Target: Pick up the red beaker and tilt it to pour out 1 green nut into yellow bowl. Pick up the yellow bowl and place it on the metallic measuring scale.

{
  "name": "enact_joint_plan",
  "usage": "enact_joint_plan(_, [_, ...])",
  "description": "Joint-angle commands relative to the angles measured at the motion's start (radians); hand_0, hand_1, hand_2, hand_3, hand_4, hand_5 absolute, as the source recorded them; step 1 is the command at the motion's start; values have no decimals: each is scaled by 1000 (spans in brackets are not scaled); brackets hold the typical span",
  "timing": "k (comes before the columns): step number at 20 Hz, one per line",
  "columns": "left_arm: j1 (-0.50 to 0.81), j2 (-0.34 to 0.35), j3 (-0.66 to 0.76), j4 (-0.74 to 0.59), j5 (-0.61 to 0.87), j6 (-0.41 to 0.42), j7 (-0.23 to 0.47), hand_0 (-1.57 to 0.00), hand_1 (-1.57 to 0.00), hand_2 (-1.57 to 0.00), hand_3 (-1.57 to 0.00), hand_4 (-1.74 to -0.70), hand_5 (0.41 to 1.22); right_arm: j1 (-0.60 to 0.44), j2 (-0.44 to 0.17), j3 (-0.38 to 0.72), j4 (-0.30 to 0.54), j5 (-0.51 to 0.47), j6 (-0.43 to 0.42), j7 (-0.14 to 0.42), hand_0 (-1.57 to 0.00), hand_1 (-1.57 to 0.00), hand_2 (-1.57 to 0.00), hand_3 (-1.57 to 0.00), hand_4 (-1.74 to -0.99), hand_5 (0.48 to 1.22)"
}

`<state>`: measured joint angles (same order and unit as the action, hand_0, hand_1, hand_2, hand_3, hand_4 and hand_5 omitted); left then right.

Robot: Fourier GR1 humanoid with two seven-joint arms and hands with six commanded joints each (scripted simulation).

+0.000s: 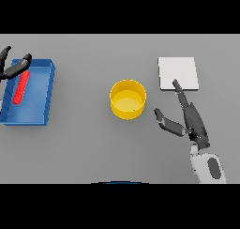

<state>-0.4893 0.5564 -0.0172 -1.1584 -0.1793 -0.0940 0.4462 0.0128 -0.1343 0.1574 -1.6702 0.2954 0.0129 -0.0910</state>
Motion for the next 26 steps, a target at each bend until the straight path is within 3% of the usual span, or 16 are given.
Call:
enact_joint_plan(1, [7,-1,8,-19,16,-3,-6,-32,-29,-28,-29,-786,652,-15,-22,16,9,12,30,-12,1,1,1,1,-1080,662])
enact_joint_plan(5, [18,-20,9,-39,26,8,0,-13,-11,-11,-11,-800,673,-132,-145,101,48,184,96,28,1,1,1,1,-1128,637])
enact_joint_plan(10, [25,-34,6,-47,35,5,16,-3,-3,-3,-3,-811,688,-309,-251,233,100,371,191,-9,1,1,1,1,-1152,632])
enact_joint_plan(14, [28,-24,12,-45,38,-2,3,-1,-1,-1,-1,-808,689,-409,-287,325,191,463,244,-79,1,1,1,1,-1164,641])
enact_joint_plan(22, [30,-17,17,-50,44,-14,8,1,1,1,1,-809,693,-588,-264,447,373,537,343,-162,1,1,1,1,-1157,652])
enact_joint_plan(26, [20,-8,20,-37,42,-23,-2,1,1,1,1,-807,700,-658,-230,498,460,568,395,-150,1,1,1,1,-1164,670])
